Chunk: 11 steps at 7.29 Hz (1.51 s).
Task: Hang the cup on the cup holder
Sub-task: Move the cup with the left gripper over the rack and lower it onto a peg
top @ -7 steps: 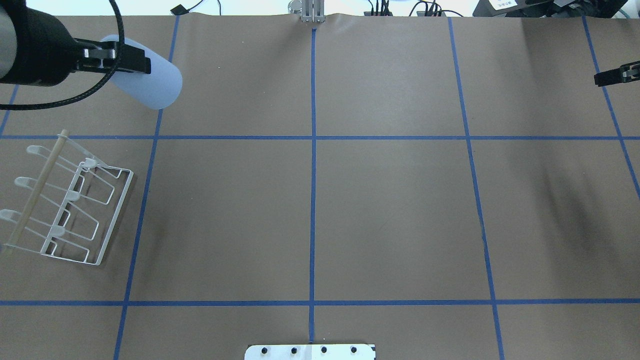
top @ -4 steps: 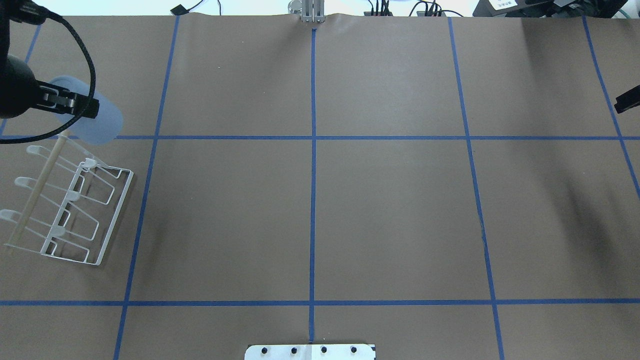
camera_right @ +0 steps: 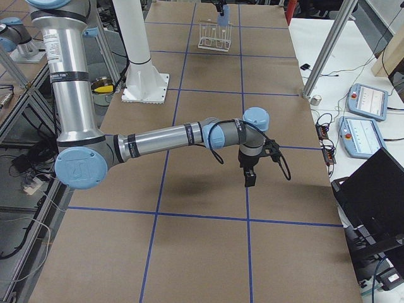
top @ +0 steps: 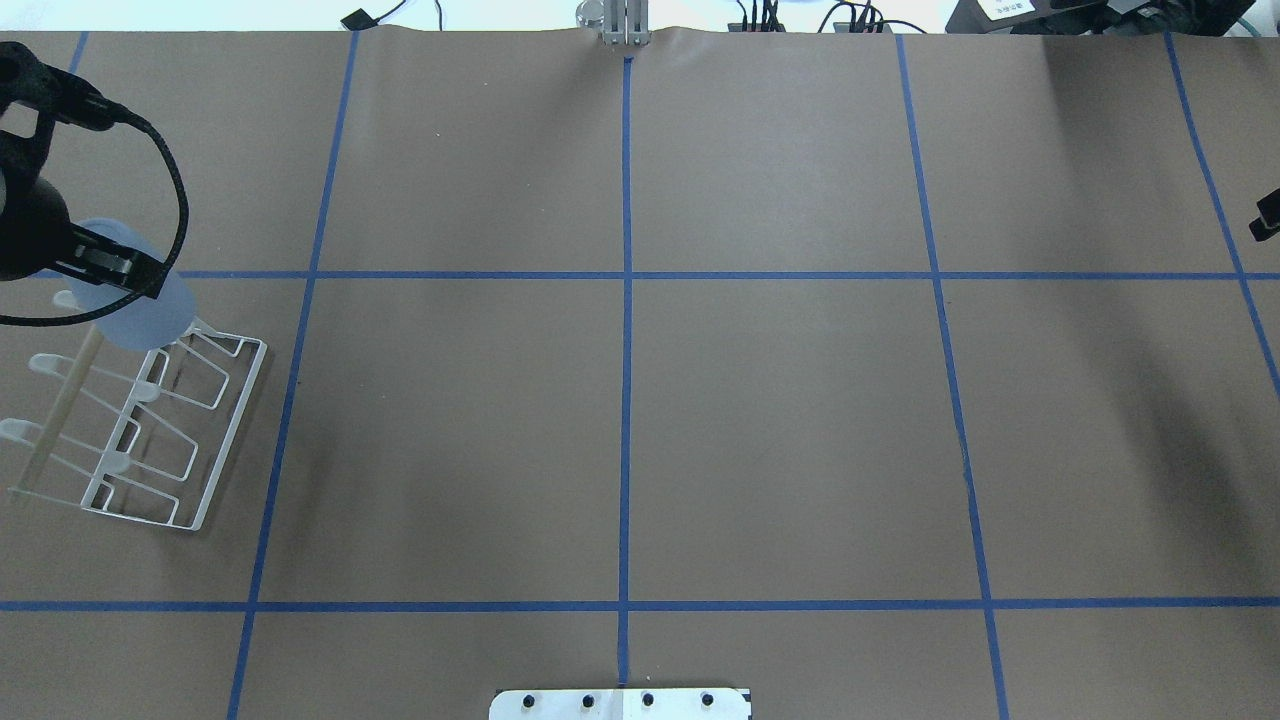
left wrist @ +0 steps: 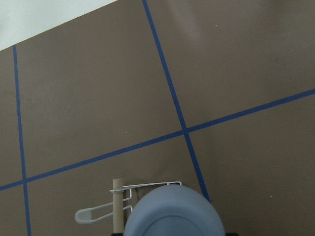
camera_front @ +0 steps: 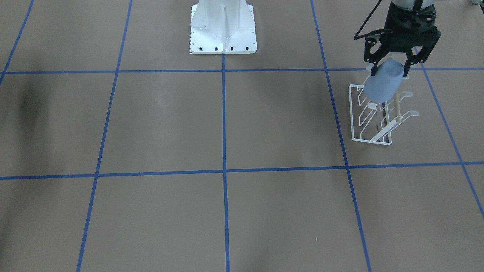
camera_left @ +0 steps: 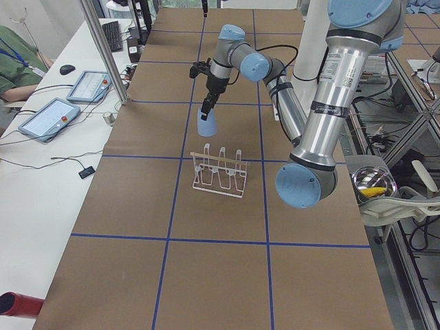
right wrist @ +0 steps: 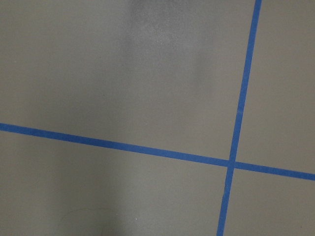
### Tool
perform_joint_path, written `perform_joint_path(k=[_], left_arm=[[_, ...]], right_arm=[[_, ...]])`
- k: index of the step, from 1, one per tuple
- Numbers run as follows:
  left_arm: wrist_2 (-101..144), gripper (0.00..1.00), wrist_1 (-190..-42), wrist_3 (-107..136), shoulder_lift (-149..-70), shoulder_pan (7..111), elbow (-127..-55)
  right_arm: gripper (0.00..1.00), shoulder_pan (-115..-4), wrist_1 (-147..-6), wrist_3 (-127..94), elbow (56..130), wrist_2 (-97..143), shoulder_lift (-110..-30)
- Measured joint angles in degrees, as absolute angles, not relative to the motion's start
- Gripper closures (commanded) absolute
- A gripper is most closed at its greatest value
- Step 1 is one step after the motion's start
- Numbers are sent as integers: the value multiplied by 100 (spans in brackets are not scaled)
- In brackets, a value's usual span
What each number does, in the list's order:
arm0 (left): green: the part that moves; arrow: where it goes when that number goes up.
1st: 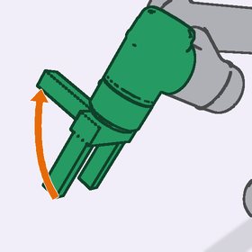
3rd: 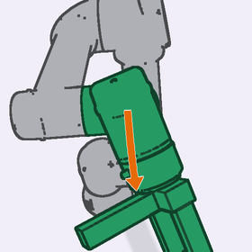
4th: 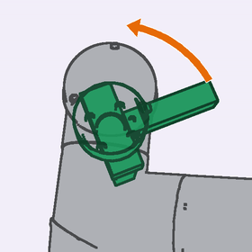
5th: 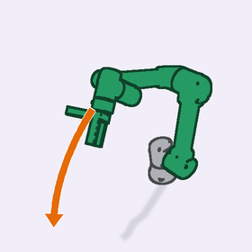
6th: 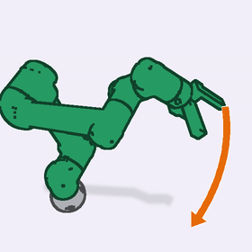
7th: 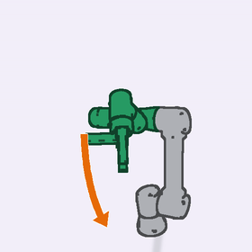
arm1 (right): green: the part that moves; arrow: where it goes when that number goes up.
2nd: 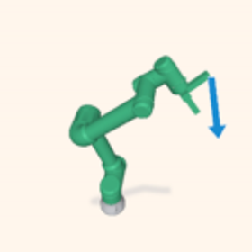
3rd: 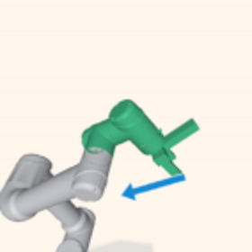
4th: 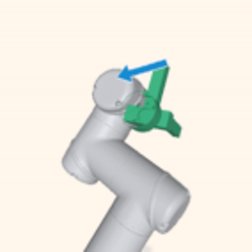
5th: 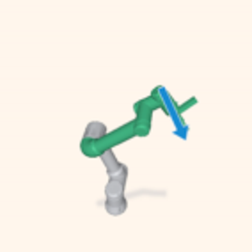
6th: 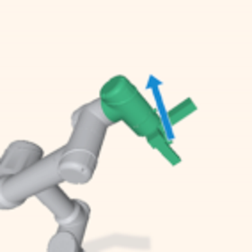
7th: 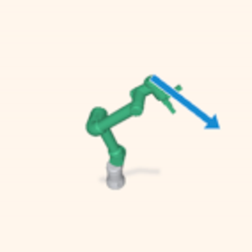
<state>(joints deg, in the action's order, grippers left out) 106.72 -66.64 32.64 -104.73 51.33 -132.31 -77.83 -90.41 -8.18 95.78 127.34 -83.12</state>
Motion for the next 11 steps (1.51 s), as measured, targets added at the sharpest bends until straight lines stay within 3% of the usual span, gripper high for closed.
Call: perform_joint_path(k=[11], left_arm=[[11035, 100, -6897, 3232, -10759, 5150, -12217]], right_arm=[[0, -7779, -9069, -825, 9577, 12835, -8288]])
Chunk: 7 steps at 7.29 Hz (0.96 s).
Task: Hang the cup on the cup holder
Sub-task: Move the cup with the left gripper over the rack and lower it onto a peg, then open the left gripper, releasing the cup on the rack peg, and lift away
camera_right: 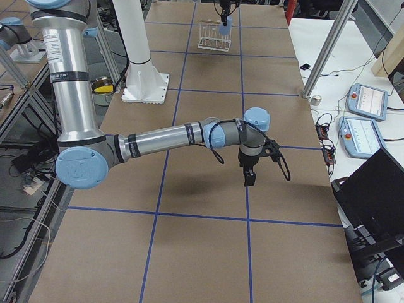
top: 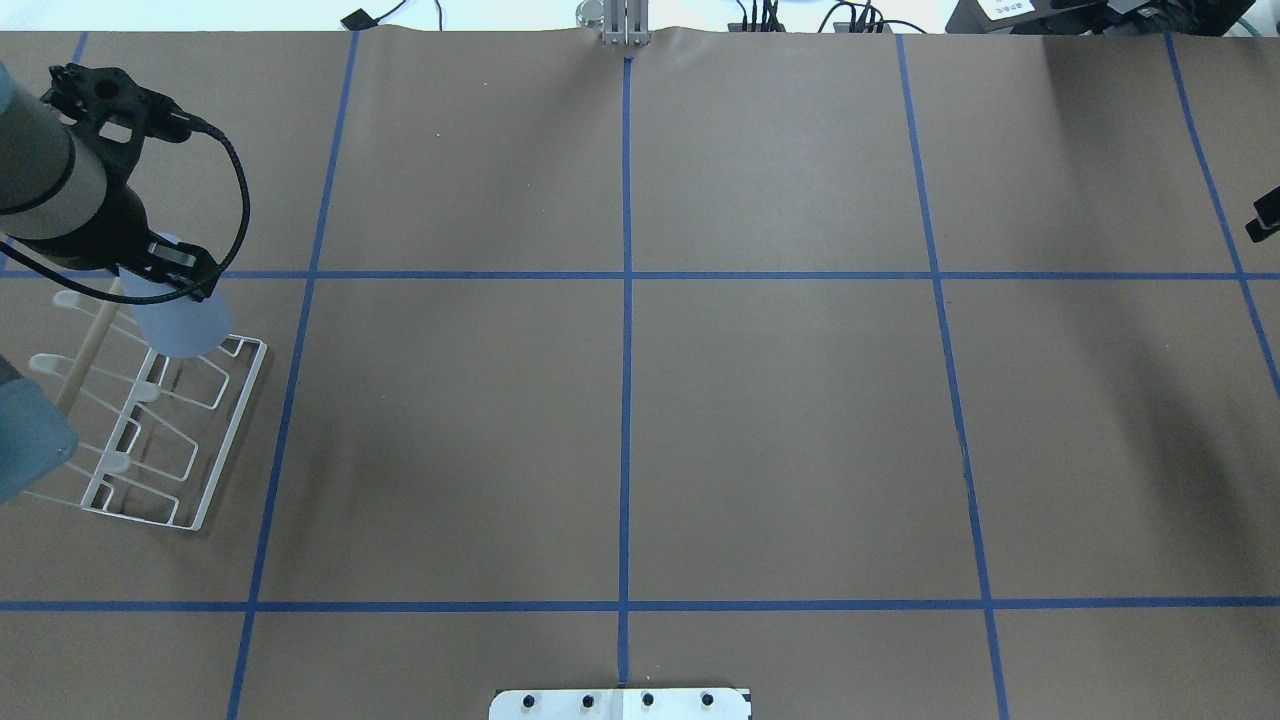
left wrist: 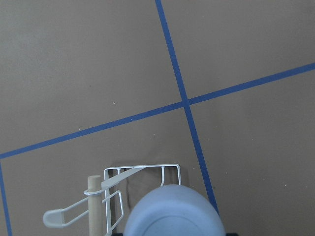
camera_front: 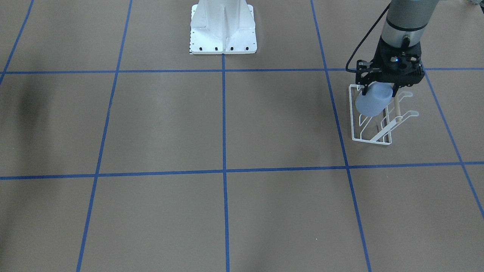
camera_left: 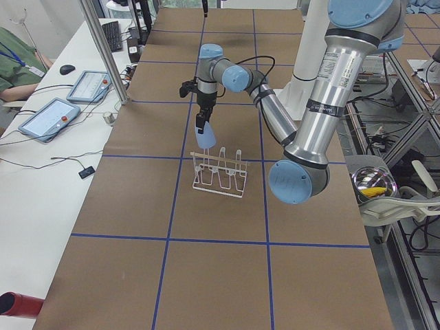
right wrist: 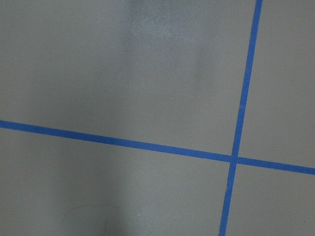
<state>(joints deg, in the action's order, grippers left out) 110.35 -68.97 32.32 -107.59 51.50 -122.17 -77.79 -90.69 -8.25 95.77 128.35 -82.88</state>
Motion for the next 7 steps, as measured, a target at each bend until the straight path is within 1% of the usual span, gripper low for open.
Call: perform_joint_path(k=[6, 7], left_arm=[[11397, 100, -6909, 3078, -10704, 5159, -11796], [11506, 80, -6912, 3071, -10702, 5159, -11725]], right_arm=[[0, -7778, -9073, -826, 9566, 12867, -8211], [0, -7780, -9077, -826, 9558, 12867, -8193]])
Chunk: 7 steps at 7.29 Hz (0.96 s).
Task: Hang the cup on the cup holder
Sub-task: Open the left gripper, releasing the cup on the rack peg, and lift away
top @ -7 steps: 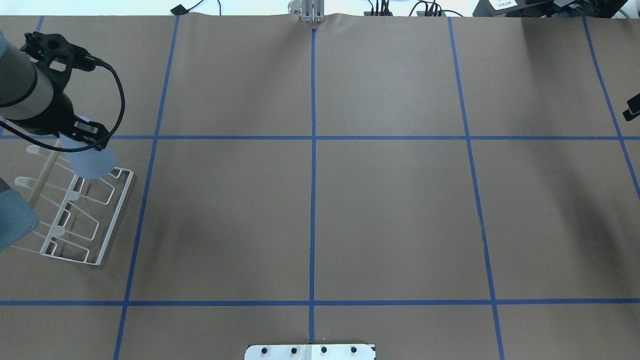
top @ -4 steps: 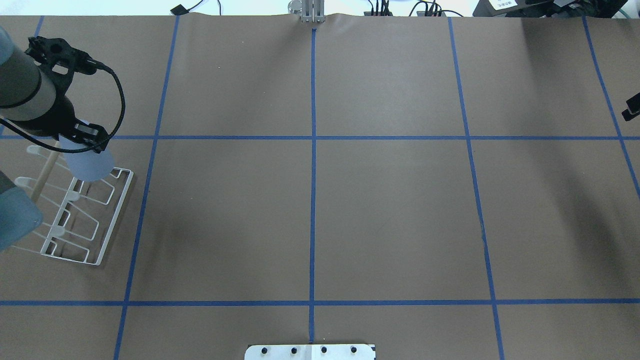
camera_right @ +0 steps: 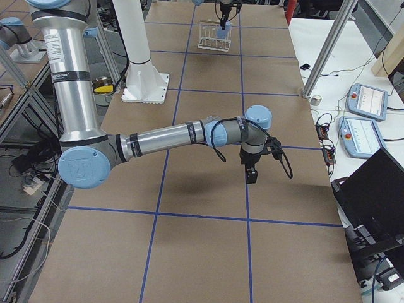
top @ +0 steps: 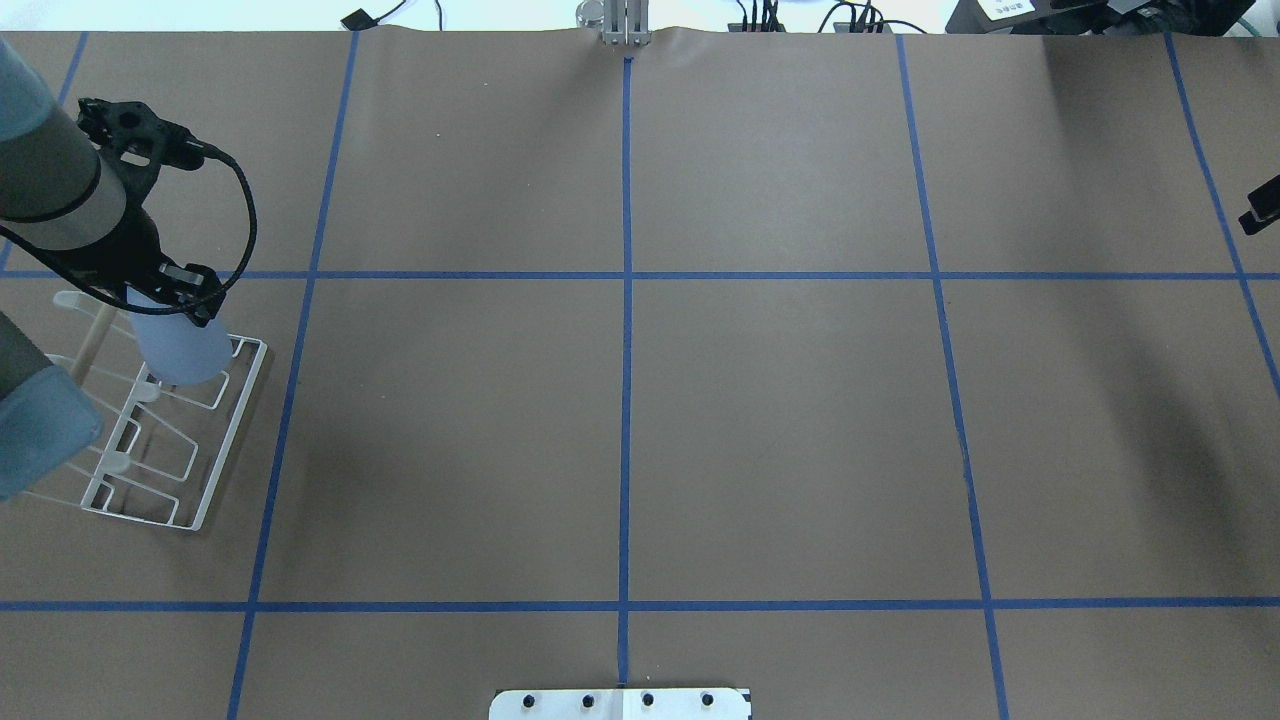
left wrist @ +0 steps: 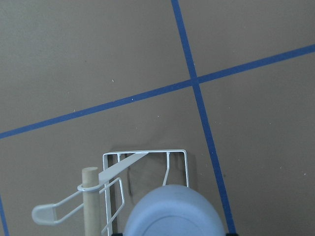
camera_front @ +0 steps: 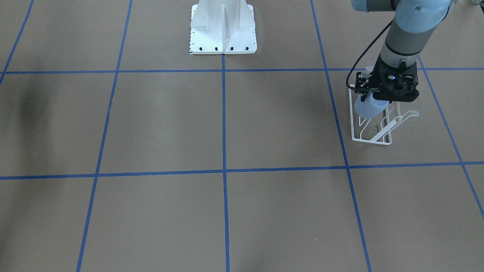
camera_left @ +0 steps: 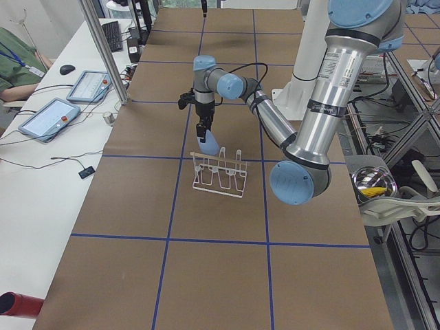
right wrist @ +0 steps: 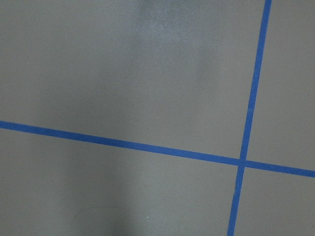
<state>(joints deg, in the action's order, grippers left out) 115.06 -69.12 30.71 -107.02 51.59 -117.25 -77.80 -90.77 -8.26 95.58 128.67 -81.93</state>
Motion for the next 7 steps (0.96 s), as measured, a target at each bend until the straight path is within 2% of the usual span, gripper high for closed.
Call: perform_joint_path(k=[1, 4, 7], left_arm=[[11557, 2, -6912, 3058, -10701, 5155, -11650], [11591, 1, -7174, 3036, -10693, 5224, -11536], [11981, 1, -7225, 2990, -10740, 5747, -11631]], right_arm=[[0, -7781, -9077, -826, 9556, 12869, -8187], [0, -7792, -9078, -825, 9552, 12949, -8176], [0, -7868, -9047, -825, 9571, 13131, -8205]])
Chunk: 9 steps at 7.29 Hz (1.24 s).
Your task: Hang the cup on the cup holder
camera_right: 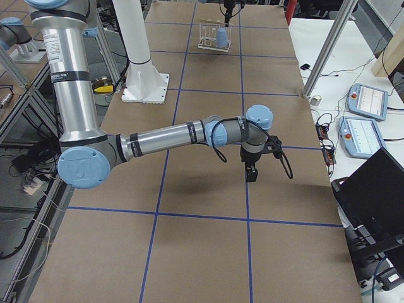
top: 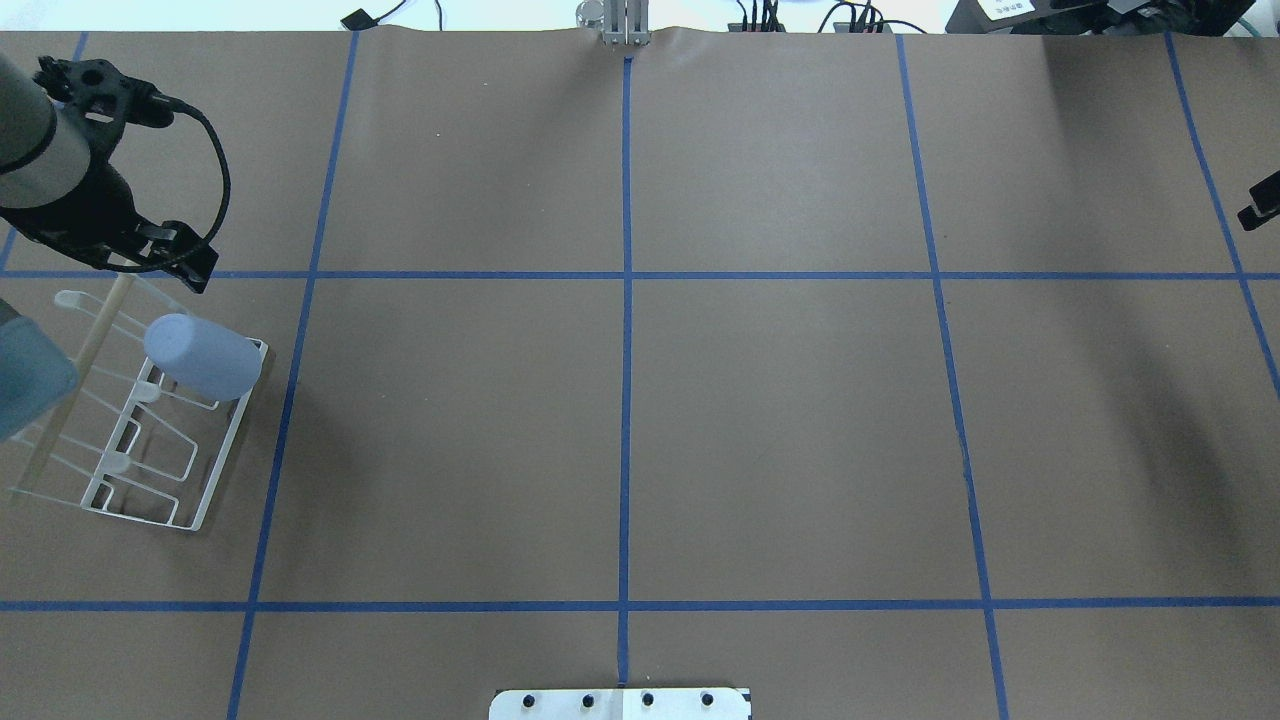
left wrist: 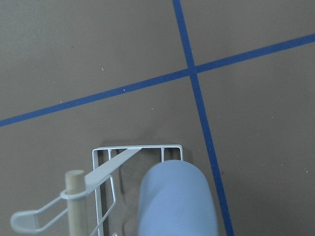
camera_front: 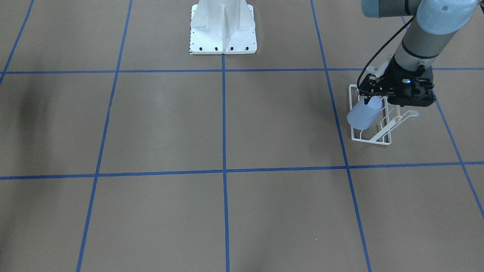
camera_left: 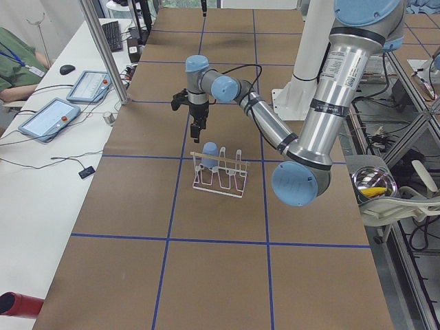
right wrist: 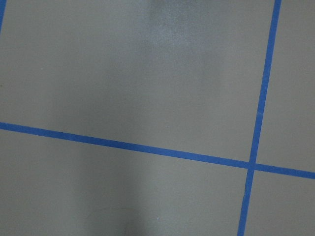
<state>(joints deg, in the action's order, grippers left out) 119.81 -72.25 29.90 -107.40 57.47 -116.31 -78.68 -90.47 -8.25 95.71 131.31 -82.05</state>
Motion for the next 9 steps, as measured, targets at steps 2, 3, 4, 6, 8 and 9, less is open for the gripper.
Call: perform_joint_path(k=[2, 3, 4, 6, 8, 9], left_arm=[[12132, 1, -7164, 2559, -10706, 6190, -11812], [12152, 1, -7143, 2388, -10601, 6464, -11831], [12196, 1, -7154, 2139, -10402, 6815, -11831], [12409, 1, -7150, 671, -10044, 7664, -11604], [12482, 1, -7270, -536, -9910, 8264, -10733], [12482, 1, -7378, -715, -9876, 8382, -10279]], right_arm=[[0, -7899, -9003, -864, 9614, 13097, -8278], [0, -7914, -8980, -866, 9635, 13057, -8374], [0, -7942, -8919, -853, 9629, 13039, -8493], [0, -8075, -8837, -853, 9515, 13031, -8588], [0, -8298, -8910, -821, 9365, 13045, -8608], [0, -8386, -9103, -814, 9333, 13045, -8611]])
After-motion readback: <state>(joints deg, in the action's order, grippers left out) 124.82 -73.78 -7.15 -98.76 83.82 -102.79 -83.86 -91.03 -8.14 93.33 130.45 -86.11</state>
